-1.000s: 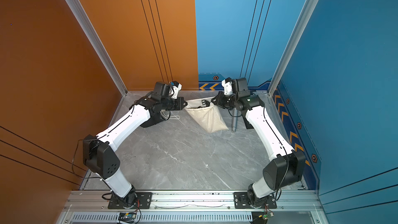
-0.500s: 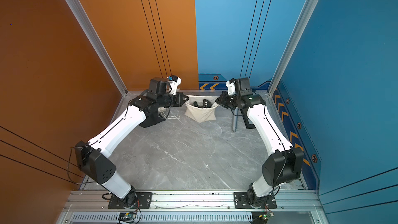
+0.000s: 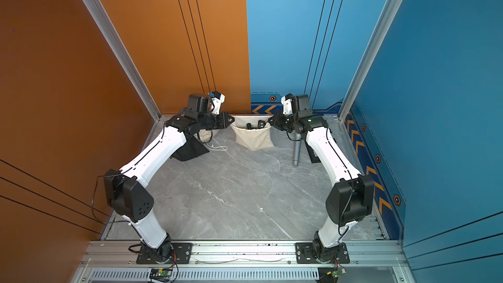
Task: Pack away hair dryers
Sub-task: Adjust the drawstring bag, then place the drawstring bag at the center of the board.
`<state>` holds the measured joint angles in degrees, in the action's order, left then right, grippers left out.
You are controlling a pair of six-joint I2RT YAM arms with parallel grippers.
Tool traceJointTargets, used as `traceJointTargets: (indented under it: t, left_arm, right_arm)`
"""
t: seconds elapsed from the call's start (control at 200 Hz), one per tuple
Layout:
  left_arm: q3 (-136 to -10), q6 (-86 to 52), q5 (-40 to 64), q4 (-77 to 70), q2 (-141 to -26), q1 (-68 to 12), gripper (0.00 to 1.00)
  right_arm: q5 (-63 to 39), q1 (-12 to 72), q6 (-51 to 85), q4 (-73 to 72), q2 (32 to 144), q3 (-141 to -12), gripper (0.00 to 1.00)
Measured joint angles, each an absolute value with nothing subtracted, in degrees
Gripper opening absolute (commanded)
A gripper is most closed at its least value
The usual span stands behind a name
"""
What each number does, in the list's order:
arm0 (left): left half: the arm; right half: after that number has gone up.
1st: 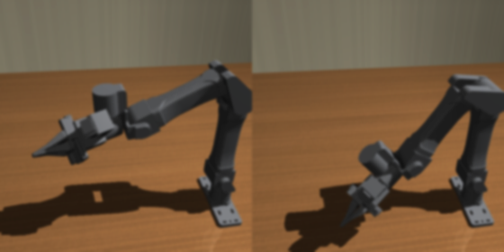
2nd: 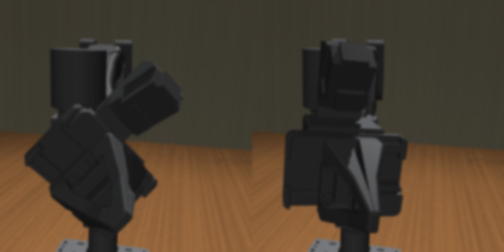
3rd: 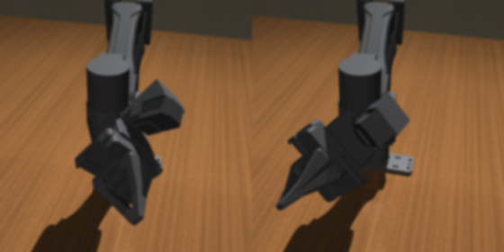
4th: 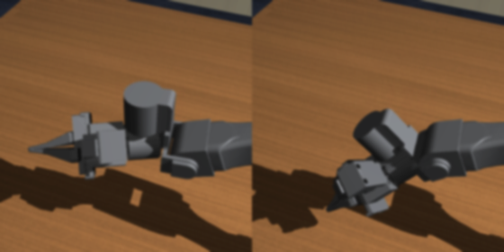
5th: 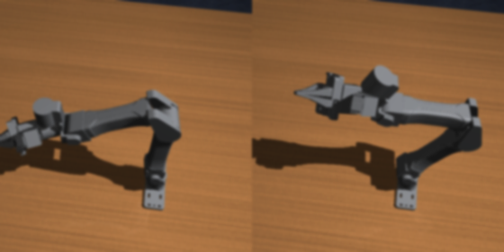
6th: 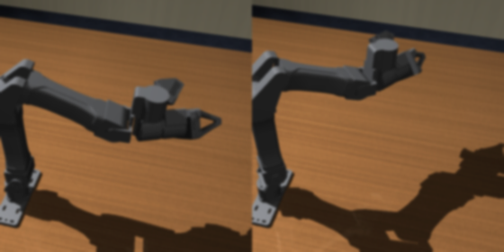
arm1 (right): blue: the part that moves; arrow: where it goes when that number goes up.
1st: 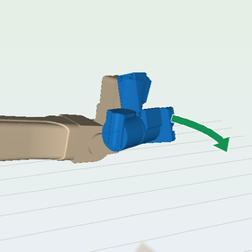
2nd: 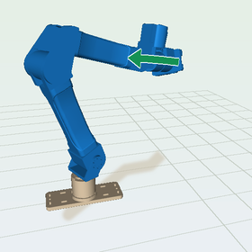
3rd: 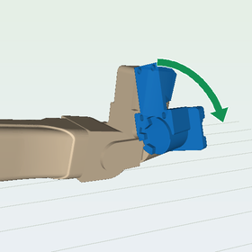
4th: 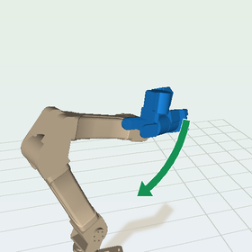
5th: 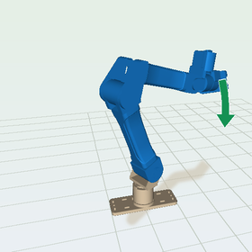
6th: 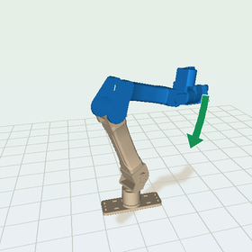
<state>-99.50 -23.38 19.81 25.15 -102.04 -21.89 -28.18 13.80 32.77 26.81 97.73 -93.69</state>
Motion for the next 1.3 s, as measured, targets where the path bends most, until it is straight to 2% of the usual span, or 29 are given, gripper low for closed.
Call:
traceJointTargets:
  t: [0.38,0.731,0.926,1.296]
  left_arm:
    - [-101.9,-23.4,21.0,19.3,-109.8,-19.8,0.00]
    - [-96.8,-24.1,21.3,8.3,-110.4,-18.9,0.00]
    - [-87.7,-25.4,21.5,4.3,-109.6,-19.4,0.00]
    - [-74.5,-27.9,20.4,-0.4,-100.2,-21.1,0.00]
  right_arm:
    - [-29.3,12.0,29.8,8.9,109.2,-96.4,0.00]
    - [-30.5,11.8,26.7,-2.1,109.9,-91.3,0.00]
    - [-31.4,12.1,25.6,-2.2,107.7,-82.0,0.00]
    - [-27.0,16.8,24.8,-2.1,93.2,-66.1,0.01]
